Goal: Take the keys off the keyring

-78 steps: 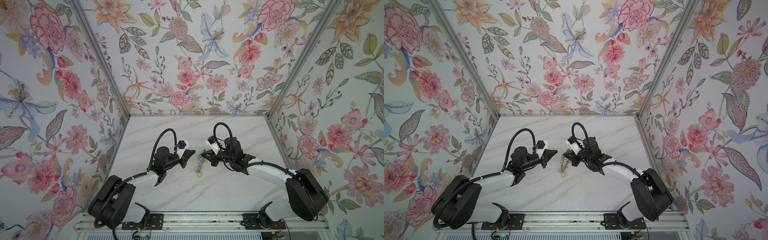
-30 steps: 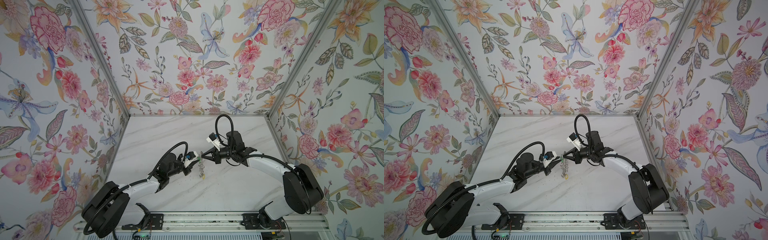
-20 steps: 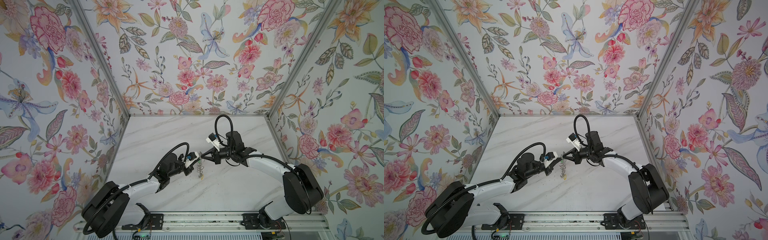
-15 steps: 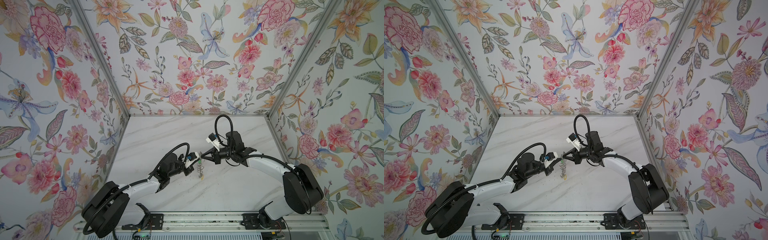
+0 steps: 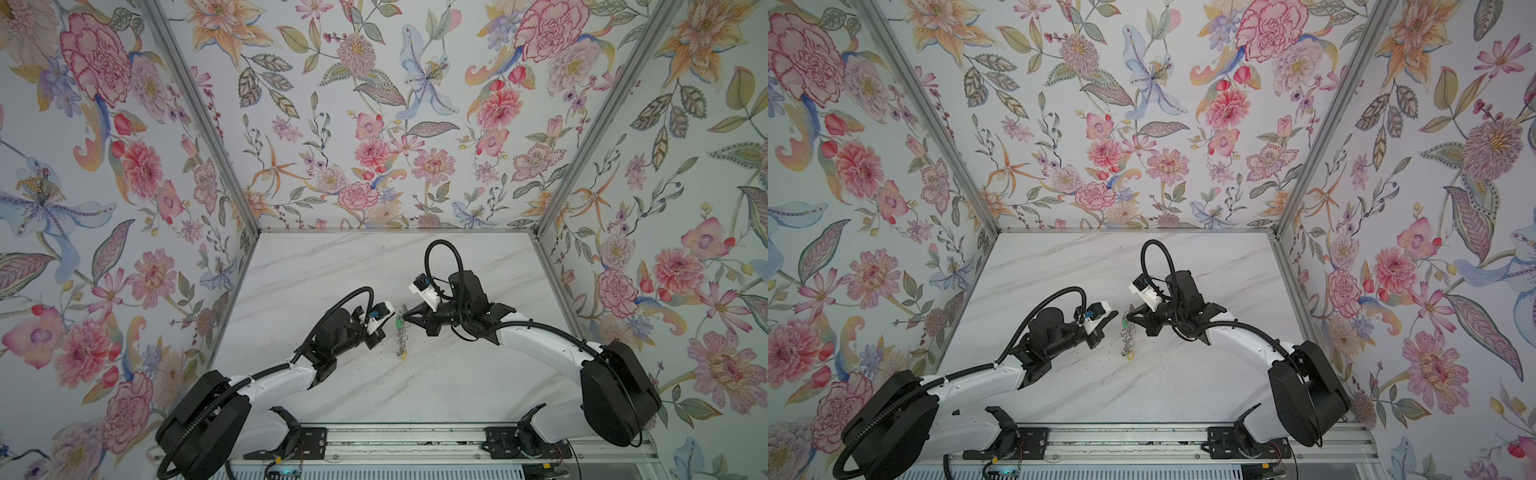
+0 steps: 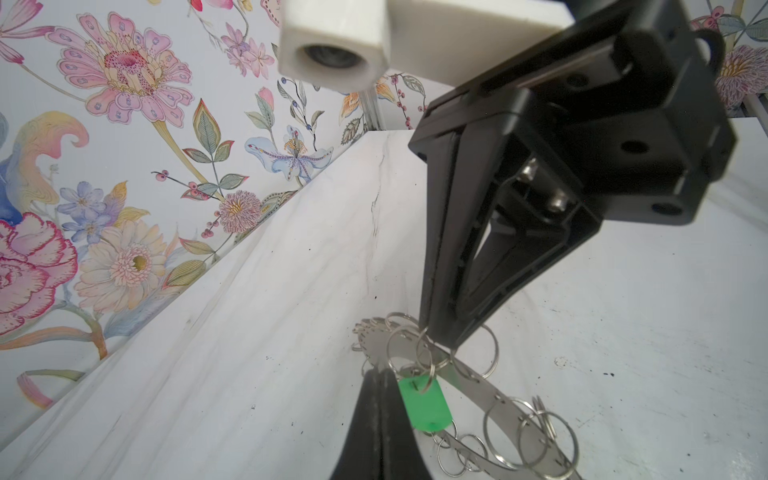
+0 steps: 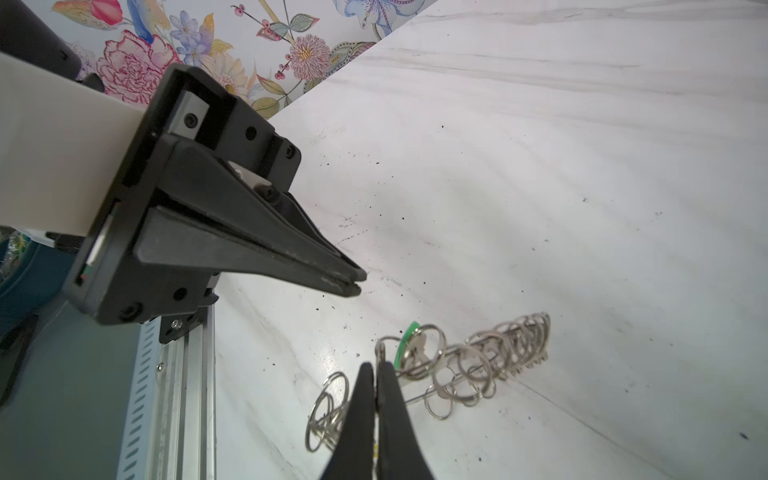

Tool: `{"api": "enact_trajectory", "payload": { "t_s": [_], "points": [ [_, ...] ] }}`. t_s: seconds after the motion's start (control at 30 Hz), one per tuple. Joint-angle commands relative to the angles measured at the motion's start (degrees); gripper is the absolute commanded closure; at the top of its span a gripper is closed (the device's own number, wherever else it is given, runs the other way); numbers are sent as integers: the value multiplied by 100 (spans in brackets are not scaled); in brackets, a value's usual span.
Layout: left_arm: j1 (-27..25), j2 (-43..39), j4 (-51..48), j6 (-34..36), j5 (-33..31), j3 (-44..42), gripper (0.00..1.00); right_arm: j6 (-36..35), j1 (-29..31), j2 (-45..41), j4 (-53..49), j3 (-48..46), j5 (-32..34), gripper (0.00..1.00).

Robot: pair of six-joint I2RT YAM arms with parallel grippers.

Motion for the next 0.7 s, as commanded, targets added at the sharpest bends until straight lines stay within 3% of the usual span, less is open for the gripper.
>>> {"api": "enact_trajectory", "payload": {
  "t_s": [0.0,0.07,0.13,0.47,0.67],
  "points": [
    [-60,-61,178,-19,-6,-60,100,-148,47,-84,400,-105,300,100],
    [-65,-25,86,27,-36,-25,100,-88,-4,-13,413,-35,167,100],
    [-65,-12,94,32,16,-26,91,-71,-49,-14,408,27,31,100],
    [-82,199,-49,145,213,77,69,39,-299,85,1,465,-985,100],
    [-92,249,-20,133,268,109,67,-31,-261,206,-304,605,-1209,100]
  ]
}}
